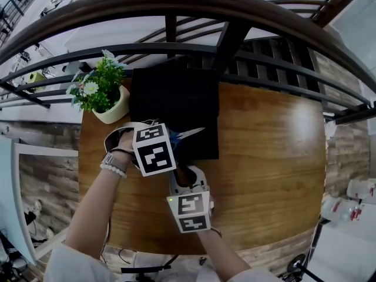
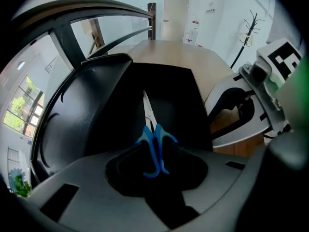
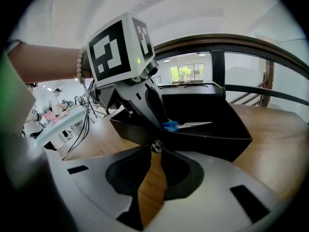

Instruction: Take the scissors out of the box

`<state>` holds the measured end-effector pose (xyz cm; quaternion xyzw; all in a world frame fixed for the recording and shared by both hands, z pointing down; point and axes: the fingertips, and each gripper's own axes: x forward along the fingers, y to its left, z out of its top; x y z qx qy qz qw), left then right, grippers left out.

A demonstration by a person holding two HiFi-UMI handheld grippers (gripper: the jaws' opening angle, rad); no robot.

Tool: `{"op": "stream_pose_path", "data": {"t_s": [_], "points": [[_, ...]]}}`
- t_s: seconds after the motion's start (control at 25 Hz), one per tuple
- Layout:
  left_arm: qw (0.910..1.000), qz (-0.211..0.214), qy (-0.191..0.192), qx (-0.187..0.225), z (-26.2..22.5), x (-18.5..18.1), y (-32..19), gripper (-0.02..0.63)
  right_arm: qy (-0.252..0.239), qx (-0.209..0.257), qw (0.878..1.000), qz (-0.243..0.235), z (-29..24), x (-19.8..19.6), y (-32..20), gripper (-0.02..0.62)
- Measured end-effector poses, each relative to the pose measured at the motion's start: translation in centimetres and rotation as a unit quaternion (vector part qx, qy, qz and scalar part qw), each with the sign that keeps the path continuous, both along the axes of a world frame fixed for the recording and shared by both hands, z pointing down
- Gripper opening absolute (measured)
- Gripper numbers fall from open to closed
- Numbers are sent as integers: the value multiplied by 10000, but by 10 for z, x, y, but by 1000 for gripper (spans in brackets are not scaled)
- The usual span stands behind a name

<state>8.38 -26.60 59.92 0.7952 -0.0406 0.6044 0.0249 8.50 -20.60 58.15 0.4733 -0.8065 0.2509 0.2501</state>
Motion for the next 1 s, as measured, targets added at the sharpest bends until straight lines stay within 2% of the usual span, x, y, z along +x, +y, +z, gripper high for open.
{"op": "stream_pose_path", "data": {"t_s": [0.36,0.6,0.8,1.0], "points": [[9999,96,92,0,-1,2,2,98,22,17,10000,-13,0,0,0,91],[9978,-345,571,-31,-12,7,0,98,31,-2,10000,-23,2,-1,0,91],[9964,-375,730,229,-29,1,0,98,-7,-5,10000,41,0,1,1,91],[9929,-577,999,287,-42,-6,4,98,-42,-66,9999,72,-4,2,2,91]]}}
